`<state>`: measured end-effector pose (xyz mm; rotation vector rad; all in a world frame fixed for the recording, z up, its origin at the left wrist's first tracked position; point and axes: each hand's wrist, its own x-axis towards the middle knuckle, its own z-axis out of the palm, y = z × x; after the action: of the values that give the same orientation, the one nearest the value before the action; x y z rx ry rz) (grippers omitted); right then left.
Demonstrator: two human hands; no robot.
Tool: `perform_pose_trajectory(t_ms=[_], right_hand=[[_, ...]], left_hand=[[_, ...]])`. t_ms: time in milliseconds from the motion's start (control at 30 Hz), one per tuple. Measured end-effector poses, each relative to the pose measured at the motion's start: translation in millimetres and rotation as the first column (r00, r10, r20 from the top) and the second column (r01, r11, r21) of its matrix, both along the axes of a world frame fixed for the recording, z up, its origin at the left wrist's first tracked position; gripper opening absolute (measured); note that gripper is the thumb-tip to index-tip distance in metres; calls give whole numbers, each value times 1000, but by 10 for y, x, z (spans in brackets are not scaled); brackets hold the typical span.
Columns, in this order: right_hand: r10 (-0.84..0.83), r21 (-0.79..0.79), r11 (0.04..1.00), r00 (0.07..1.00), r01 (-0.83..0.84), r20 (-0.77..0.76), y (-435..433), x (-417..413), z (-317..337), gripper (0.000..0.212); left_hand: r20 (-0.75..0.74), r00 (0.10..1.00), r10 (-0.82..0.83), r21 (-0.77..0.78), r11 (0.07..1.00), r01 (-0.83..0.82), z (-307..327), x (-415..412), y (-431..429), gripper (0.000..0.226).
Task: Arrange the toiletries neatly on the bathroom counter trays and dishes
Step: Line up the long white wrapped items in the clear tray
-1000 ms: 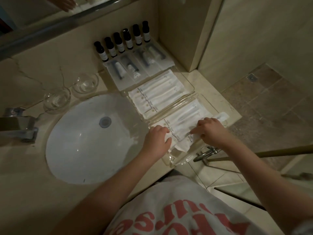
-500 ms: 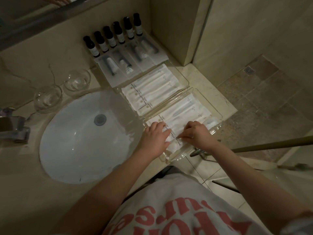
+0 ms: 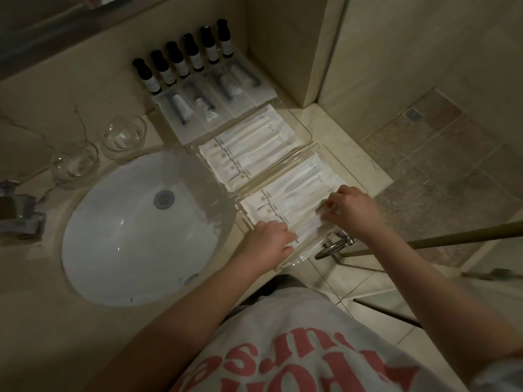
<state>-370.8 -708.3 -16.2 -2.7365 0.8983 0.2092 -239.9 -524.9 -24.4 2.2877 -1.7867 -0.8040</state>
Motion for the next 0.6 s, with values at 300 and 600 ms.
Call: perform_pose_trajectory(t_ms=[300,600], right_hand=[[-55,-2,998,997,56,58,122,-26,65,34],[-60,13,998,997,61,-39,156,49,80,39]], left_hand=[[94,995,-41,-87,995,49,16,-41,-45,20],[211,976,-44,-20,999,50,83,-36,37,26]])
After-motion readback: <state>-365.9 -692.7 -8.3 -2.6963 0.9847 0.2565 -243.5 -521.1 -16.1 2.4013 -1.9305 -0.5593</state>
